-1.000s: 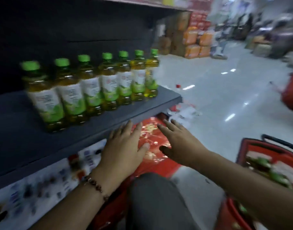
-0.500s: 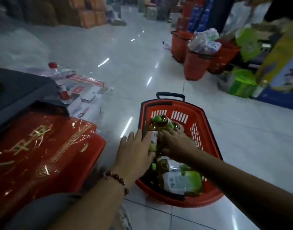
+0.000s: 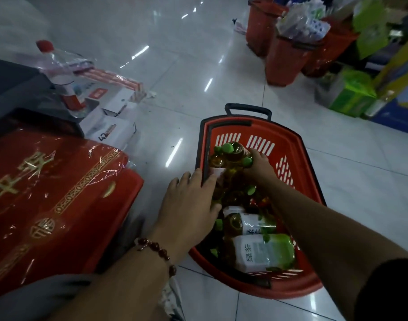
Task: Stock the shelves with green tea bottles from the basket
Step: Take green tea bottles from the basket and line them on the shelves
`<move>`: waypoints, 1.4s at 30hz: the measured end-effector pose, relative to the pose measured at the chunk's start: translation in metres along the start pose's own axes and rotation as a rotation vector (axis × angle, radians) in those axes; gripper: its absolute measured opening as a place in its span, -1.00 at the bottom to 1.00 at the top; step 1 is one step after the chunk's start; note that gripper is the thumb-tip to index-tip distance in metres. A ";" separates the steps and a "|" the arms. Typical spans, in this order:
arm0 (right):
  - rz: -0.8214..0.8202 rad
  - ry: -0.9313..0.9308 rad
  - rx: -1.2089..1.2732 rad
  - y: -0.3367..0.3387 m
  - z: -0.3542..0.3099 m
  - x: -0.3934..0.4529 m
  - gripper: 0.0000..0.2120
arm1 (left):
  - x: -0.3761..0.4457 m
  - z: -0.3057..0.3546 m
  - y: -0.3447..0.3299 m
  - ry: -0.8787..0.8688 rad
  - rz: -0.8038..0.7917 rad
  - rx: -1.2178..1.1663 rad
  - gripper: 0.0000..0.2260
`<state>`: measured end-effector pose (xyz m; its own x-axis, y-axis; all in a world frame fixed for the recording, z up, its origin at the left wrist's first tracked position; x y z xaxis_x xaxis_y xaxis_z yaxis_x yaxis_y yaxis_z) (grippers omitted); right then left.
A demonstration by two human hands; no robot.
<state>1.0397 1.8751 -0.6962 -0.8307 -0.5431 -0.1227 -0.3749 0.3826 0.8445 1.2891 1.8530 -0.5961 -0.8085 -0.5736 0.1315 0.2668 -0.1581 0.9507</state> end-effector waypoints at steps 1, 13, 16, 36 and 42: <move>0.015 -0.001 0.009 -0.001 0.003 0.002 -0.22 | 0.002 0.000 0.000 0.001 0.006 -0.012 -0.40; 0.179 0.034 0.445 0.097 0.012 -0.038 -0.76 | 0.009 0.004 0.012 0.005 0.068 -0.028 -0.42; 0.131 0.014 0.591 0.131 -0.003 -0.069 -0.79 | 0.007 0.010 0.020 0.005 0.086 -0.080 -0.42; -0.614 0.329 0.722 0.087 -0.234 -0.265 -0.34 | -0.104 -0.069 0.145 0.580 0.569 -1.288 -0.60; -0.925 0.468 0.870 0.028 -0.291 -0.376 -0.64 | -0.194 -0.125 0.217 0.645 0.894 -0.988 -0.72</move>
<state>1.4614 1.8726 -0.4746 0.0173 -0.9918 -0.1269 -0.9974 -0.0082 -0.0720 1.5697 1.8295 -0.4507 0.1093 -0.9809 0.1609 0.9934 0.1133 0.0160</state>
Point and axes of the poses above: each hand's wrist, its own x-axis towards the middle knuckle, its own y-axis out of the back of the hand, z = x × y, the point moved 7 cm from there along x, towards the middle knuckle, and after that the axes turned 11 degrees about z, right-handed, at the moved point
